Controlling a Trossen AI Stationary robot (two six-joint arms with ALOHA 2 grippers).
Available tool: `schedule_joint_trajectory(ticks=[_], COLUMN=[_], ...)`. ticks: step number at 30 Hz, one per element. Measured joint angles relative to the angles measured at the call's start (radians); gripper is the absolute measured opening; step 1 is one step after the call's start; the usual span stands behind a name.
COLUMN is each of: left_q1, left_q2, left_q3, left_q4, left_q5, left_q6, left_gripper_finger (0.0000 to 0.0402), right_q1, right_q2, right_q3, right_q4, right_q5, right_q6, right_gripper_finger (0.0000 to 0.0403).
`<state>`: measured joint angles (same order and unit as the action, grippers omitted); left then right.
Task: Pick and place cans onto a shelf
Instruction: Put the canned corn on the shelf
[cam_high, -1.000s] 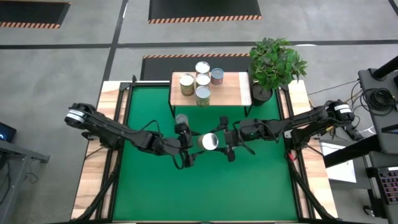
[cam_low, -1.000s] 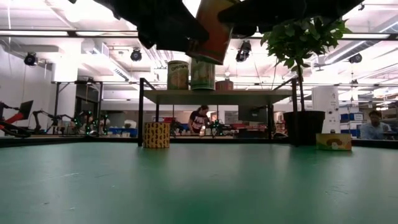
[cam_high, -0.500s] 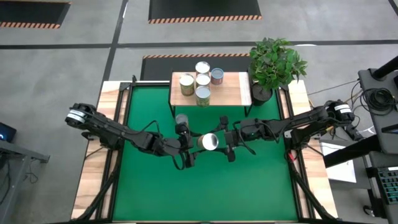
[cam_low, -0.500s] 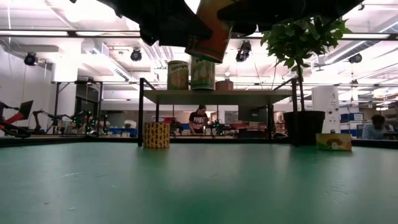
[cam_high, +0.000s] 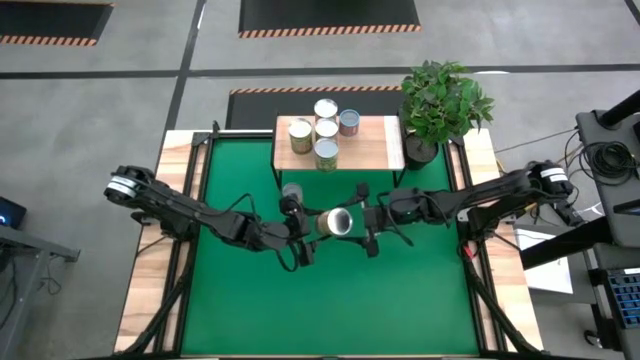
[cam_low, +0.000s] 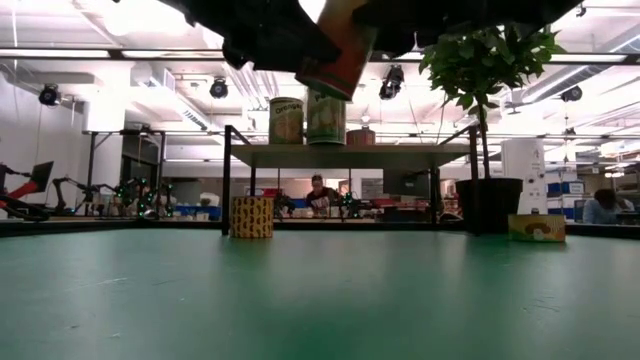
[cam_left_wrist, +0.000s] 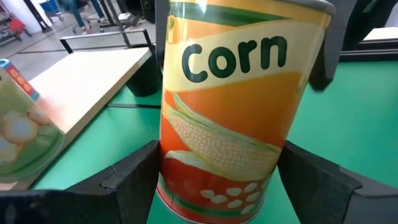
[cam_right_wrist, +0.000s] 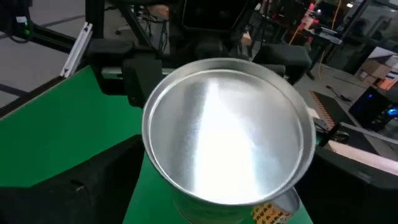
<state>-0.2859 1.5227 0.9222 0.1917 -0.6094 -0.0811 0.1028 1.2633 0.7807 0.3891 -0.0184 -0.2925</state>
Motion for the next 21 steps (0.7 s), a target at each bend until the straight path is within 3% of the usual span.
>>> schedule_joint_trajectory(ticks=[14,21], left_q1=[-0.003,-0.013], left_q2=[-0.104,-0.177], left_q3=[-0.002,-0.002], left_q4=[-0.088,-0.19], left_q5=[-0.071,-0.271], left_q6=[0.002,-0.015], left_gripper_finger=[0.028,0.0281], right_q1=[0.001,0.002], right_q2=[-0.085,-0.098], right_q3=[0.0,0.0], right_q4=[-0.048,-0.051], right_q5=[0.042,0.092], right_q6=[0.014,-0.006], right_gripper_finger=[0.0361,0.0361])
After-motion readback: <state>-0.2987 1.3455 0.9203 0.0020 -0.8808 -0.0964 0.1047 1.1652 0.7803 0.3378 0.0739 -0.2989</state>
